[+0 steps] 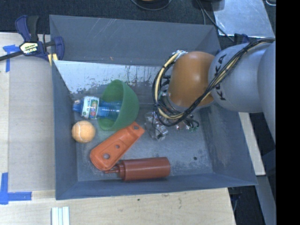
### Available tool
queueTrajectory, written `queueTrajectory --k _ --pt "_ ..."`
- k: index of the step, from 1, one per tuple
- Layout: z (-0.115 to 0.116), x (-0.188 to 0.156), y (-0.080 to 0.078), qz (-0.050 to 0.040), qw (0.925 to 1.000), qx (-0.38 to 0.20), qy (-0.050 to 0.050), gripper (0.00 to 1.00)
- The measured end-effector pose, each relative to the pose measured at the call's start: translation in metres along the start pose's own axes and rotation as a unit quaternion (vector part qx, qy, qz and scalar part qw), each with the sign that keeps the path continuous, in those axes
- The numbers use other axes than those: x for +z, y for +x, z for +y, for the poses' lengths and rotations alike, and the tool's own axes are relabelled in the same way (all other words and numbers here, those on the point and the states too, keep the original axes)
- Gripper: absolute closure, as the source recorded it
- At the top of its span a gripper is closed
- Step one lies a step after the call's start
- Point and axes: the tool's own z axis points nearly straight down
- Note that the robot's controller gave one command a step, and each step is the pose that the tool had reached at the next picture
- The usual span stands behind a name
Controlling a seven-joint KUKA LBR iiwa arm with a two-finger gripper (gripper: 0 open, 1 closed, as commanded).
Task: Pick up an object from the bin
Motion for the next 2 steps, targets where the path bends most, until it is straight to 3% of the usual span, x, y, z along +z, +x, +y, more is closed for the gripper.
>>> queueTrajectory --k 1,2 --pt "0.093 -0.059 0.002 -0.0029 0.9999 0.012 -0.002 1.00" --pt "0.044 -0.122 0.026 -0.0017 0.9979 0.065 0.000 0.00"
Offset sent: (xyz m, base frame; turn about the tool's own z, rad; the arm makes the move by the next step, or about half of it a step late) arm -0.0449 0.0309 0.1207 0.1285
